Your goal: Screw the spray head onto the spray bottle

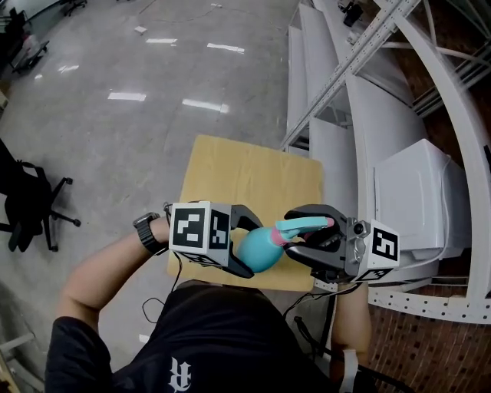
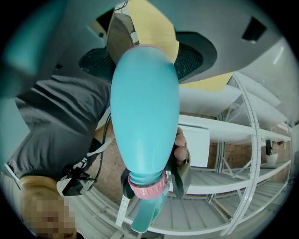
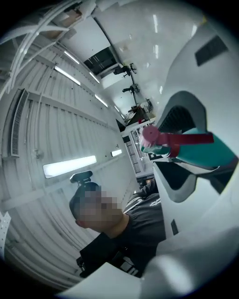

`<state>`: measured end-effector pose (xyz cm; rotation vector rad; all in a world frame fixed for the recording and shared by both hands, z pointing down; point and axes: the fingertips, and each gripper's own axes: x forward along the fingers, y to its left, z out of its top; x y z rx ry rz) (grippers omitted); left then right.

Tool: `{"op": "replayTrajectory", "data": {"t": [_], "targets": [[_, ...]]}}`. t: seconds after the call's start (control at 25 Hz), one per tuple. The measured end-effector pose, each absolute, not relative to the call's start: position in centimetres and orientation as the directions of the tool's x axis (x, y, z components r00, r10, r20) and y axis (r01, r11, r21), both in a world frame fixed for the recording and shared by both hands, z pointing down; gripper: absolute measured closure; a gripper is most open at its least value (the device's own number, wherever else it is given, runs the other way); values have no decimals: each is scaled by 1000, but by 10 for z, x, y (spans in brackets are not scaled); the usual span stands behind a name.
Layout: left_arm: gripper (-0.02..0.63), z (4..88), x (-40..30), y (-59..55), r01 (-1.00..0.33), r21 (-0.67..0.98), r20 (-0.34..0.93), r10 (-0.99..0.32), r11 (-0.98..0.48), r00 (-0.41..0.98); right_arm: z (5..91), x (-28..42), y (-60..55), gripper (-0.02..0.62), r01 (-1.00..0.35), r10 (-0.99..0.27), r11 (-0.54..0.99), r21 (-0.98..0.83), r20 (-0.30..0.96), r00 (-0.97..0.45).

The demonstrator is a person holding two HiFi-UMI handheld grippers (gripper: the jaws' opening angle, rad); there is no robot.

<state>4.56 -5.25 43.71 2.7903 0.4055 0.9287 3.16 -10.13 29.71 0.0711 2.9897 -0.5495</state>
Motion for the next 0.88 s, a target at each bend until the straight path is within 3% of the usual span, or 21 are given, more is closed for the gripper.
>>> {"op": "replayTrajectory", "data": {"t": [0.08, 0.12, 0.44, 0.68, 0.88], "targets": [[221, 440, 45, -56, 179, 250, 575, 295, -951, 763, 302, 29, -101, 419, 32, 15, 945, -326, -54, -998], [221, 443, 43, -59, 159, 250, 589, 280, -955, 758, 305, 27, -103, 463, 0, -6, 950, -312, -20, -1000], [221, 471, 35, -106, -119, 182, 712, 47, -976, 700, 338, 18, -137, 469, -423, -351, 899, -112, 392, -850], [221, 501, 35, -129, -315, 162, 746, -93, -935, 659, 364, 25, -164, 468, -683, -584, 724, -101, 438, -684], [221, 502, 52, -132, -344, 290, 665, -70, -893, 743, 372, 30, -174, 468, -758, -647, 642, -120, 445, -619]]}}
